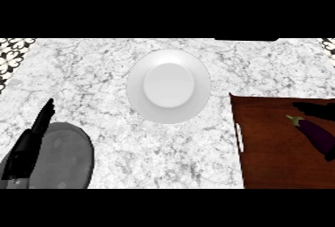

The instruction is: Pick the eggplant from the tray and place it in the plate

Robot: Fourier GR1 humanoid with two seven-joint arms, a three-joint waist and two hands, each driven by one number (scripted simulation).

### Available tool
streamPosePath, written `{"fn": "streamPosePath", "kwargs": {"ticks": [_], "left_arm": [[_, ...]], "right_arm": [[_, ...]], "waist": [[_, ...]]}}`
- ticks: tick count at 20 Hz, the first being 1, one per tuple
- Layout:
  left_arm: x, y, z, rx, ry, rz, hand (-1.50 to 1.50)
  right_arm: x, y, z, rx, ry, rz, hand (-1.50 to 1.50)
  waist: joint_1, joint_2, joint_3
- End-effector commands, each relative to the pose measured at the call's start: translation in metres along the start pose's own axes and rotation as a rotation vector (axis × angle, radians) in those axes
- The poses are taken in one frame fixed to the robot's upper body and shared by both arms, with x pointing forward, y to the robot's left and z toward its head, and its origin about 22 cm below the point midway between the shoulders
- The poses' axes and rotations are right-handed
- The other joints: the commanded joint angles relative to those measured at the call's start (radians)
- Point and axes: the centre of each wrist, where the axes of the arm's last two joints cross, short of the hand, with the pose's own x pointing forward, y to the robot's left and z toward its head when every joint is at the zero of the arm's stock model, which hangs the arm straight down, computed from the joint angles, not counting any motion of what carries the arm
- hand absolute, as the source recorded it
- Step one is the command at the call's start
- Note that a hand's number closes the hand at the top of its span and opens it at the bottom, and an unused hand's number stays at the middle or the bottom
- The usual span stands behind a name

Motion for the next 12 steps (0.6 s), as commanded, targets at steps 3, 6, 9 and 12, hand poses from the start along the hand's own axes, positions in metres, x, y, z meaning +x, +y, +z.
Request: {"fn": "streamPosePath", "kwargs": {"ticks": [3, 6, 9, 12], "left_arm": [[-0.005, -0.011, -0.004, 0.006, 0.022, 0.002, 0.00], [0.003, -0.001, 0.002, -0.015, -0.002, -0.012, 0.00], [0.004, -0.013, 0.005, 0.001, 0.002, 0.000, 0.00], [-0.008, -0.001, -0.002, 0.008, 0.009, -0.009, 0.00]], "right_arm": [[-0.017, 0.006, 0.001, 0.102, -0.103, -0.066, -1.50], [-0.015, 0.017, -0.018, 0.121, -0.101, -0.069, -1.50], [-0.009, 0.016, -0.023, 0.121, -0.139, -0.086, 1.50], [-0.011, 0.022, -0.027, 0.116, -0.177, -0.088, 1.50]], "waist": [[-0.008, 0.000, -0.001], [0.003, 0.000, 0.000], [-0.005, -0.003, 0.000], [-0.013, -0.002, -0.001]]}}
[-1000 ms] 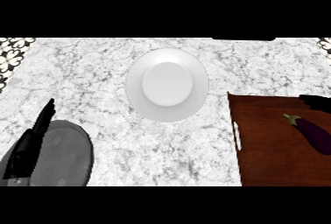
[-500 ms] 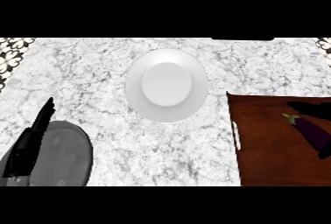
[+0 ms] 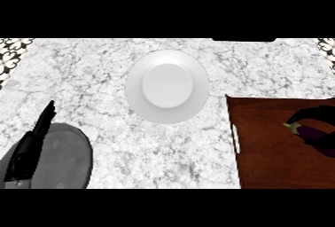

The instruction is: Pick the eggplant from the tray and place it in the plate

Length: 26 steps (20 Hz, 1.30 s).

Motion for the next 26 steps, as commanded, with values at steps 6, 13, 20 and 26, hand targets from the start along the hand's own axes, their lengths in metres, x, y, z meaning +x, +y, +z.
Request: {"fn": "streamPosePath", "kwargs": {"ticks": [6, 13, 20, 26], "left_arm": [[0.000, 0.002, 0.009, 0.006, 0.015, 0.002, 0.00], [0.034, -0.023, -0.018, -0.154, -0.158, 0.017, 0.00], [0.052, -0.040, -0.029, -0.218, -0.235, 0.017, 0.00], [0.057, -0.041, -0.034, -0.200, -0.240, 0.021, 0.00]], "right_arm": [[-0.018, 0.017, -0.004, 0.076, -0.162, -0.087, 1.50], [0.266, -0.005, -0.097, 0.053, -0.638, 0.692, 1.50], [0.349, -0.009, -0.086, -0.037, -0.926, 0.937, 1.50], [0.368, -0.025, -0.073, -0.142, -1.192, 0.900, 1.50]], "waist": [[0.002, 0.003, 0.009], [0.322, 0.061, 0.009], [0.312, 0.110, 0.013], [0.288, 0.120, 0.015]]}}
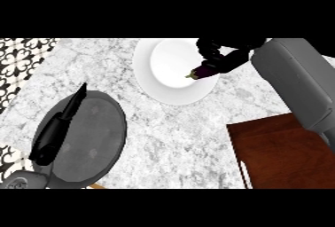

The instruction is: Pick the eggplant from the tray and place it in the plate

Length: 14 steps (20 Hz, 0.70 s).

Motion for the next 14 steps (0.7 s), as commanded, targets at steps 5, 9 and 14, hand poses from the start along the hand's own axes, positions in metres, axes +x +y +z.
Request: {"fn": "streamPosePath", "kwargs": {"ticks": [5, 9, 14], "left_arm": [[0.005, 0.002, -0.009, 0.010, -0.010, -0.013, 0.00], [0.006, -0.002, -0.013, 0.014, 0.003, -0.002, 0.00], [0.001, 0.001, -0.009, 0.033, 0.039, -0.008, 0.00]], "right_arm": [[0.010, -0.036, -0.020, -0.195, -0.363, -0.043, 1.50], [0.015, -0.042, -0.026, -0.182, -0.475, -0.102, 1.50], [0.021, -0.046, -0.029, -0.162, -0.576, -0.145, 1.50]], "waist": [[-0.019, 0.004, 0.000], [-0.038, 0.002, -0.002], [-0.064, -0.014, -0.003]]}}
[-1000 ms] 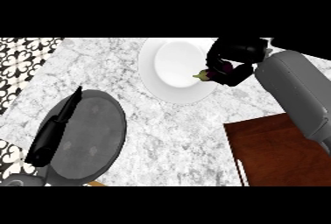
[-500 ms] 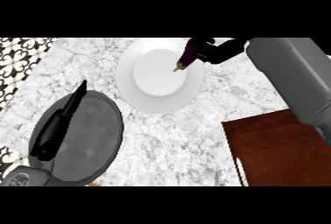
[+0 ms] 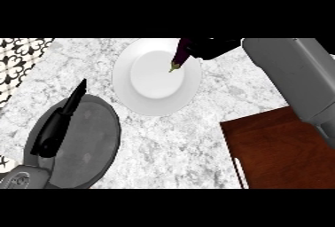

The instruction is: Pick the eggplant from the tray and place it in the plate

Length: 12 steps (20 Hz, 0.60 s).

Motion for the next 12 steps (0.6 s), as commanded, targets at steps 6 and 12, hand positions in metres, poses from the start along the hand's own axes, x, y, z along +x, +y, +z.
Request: {"fn": "streamPosePath", "kwargs": {"ticks": [6, 12], "left_arm": [[-0.008, -0.004, 0.003, 0.019, 0.044, 0.005, 0.00], [-0.014, 0.000, 0.007, 0.036, 0.085, -0.005, 0.00]], "right_arm": [[0.004, 0.007, -0.018, 0.076, -0.321, -0.256, 1.50], [0.006, 0.030, -0.029, 0.200, -0.332, -0.330, 1.50]], "waist": [[-0.046, -0.022, -0.004], [-0.069, -0.034, -0.006]]}}
